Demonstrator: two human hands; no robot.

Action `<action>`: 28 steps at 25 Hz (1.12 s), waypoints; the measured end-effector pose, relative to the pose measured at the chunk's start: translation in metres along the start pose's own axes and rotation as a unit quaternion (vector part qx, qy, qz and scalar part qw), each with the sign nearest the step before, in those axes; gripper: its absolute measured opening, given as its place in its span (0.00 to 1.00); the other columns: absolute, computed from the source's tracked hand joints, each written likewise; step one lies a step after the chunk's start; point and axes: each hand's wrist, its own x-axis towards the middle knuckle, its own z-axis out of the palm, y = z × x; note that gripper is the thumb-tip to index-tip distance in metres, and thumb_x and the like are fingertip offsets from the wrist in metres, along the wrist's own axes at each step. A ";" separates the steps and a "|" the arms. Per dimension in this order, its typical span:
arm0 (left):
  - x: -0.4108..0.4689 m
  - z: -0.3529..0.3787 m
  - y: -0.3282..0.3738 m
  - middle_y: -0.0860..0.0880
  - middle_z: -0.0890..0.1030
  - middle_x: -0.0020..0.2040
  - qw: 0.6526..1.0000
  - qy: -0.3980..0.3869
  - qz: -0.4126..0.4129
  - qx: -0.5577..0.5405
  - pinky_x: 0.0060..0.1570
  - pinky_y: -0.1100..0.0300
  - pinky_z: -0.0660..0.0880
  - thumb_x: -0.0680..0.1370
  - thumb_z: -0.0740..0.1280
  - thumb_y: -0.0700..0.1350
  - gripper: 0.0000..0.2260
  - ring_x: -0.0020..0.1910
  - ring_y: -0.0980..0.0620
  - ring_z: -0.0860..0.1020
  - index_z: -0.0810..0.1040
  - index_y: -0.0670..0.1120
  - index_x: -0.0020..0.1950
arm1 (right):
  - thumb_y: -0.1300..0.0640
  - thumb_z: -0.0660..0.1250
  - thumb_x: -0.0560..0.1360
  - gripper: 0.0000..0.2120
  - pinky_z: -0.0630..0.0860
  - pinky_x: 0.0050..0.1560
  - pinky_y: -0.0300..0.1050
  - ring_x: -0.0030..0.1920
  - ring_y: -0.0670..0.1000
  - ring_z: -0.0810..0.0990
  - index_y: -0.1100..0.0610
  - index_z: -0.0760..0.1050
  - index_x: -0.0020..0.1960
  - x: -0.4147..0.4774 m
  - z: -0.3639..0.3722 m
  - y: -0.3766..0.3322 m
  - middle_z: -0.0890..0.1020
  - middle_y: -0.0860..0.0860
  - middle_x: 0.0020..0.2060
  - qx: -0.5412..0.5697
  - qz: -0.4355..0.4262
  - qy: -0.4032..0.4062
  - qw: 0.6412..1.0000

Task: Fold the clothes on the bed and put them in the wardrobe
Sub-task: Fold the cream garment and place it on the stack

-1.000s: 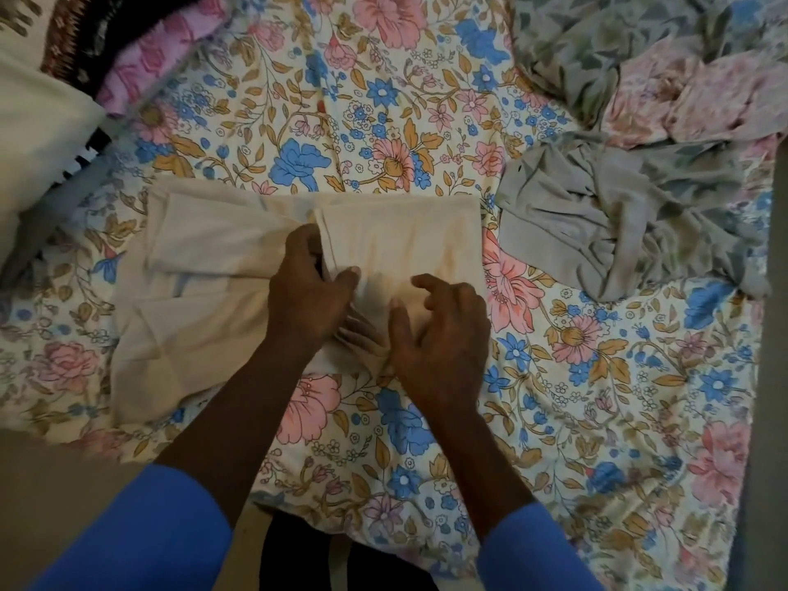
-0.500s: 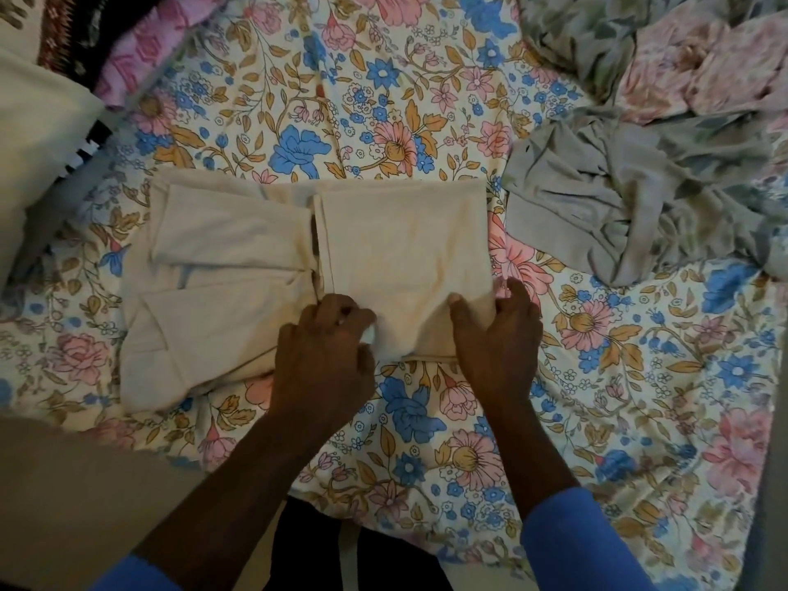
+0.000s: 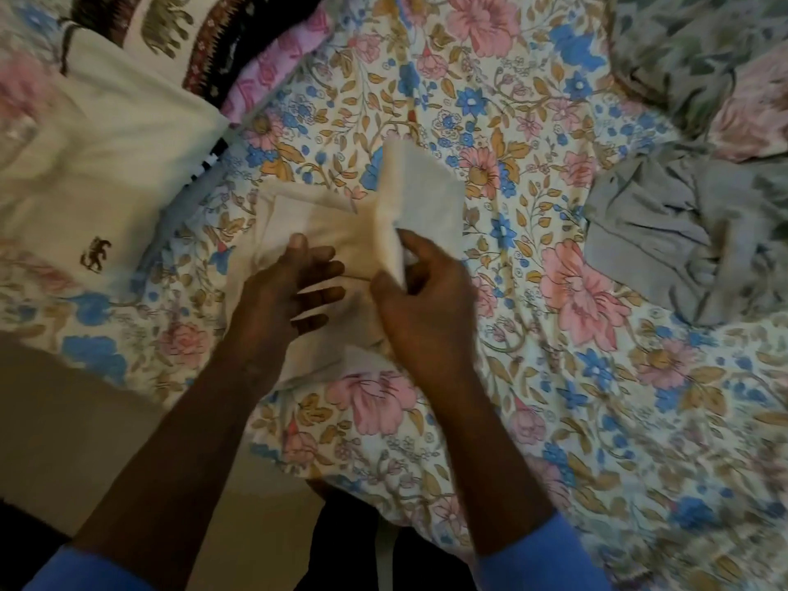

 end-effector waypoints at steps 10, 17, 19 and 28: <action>0.052 -0.106 -0.013 0.54 0.85 0.50 0.980 0.145 0.097 0.093 0.50 0.59 0.78 0.81 0.67 0.36 0.12 0.51 0.52 0.84 0.82 0.43 0.63 | 0.46 0.67 0.77 0.21 0.78 0.55 0.56 0.57 0.51 0.75 0.52 0.76 0.68 -0.032 0.106 0.029 0.76 0.51 0.57 -0.151 -0.062 0.105 0.981; 0.029 -0.076 -0.035 0.46 0.78 0.58 0.854 0.167 0.263 0.418 0.51 0.56 0.76 0.81 0.68 0.46 0.14 0.51 0.51 0.78 0.77 0.47 0.66 | 0.48 0.78 0.72 0.27 0.79 0.53 0.48 0.53 0.49 0.82 0.51 0.74 0.68 0.026 0.064 0.055 0.81 0.47 0.56 -0.056 0.175 -0.016 0.983; 0.029 -0.063 -0.033 0.50 0.80 0.58 0.899 0.089 0.201 0.379 0.52 0.59 0.76 0.82 0.67 0.52 0.15 0.52 0.55 0.78 0.78 0.50 0.68 | 0.59 0.78 0.72 0.21 0.82 0.53 0.51 0.51 0.52 0.84 0.55 0.78 0.63 0.036 0.059 0.051 0.85 0.52 0.55 0.085 0.253 -0.057 0.962; 0.002 -0.011 0.062 0.44 0.83 0.62 0.974 -0.177 -0.037 -0.133 0.52 0.48 0.80 0.81 0.55 0.66 0.31 0.56 0.46 0.83 0.77 0.46 0.72 | 0.62 0.73 0.74 0.05 0.80 0.29 0.43 0.33 0.50 0.85 0.58 0.81 0.49 0.027 -0.004 -0.123 0.86 0.53 0.35 0.044 0.100 -0.108 0.988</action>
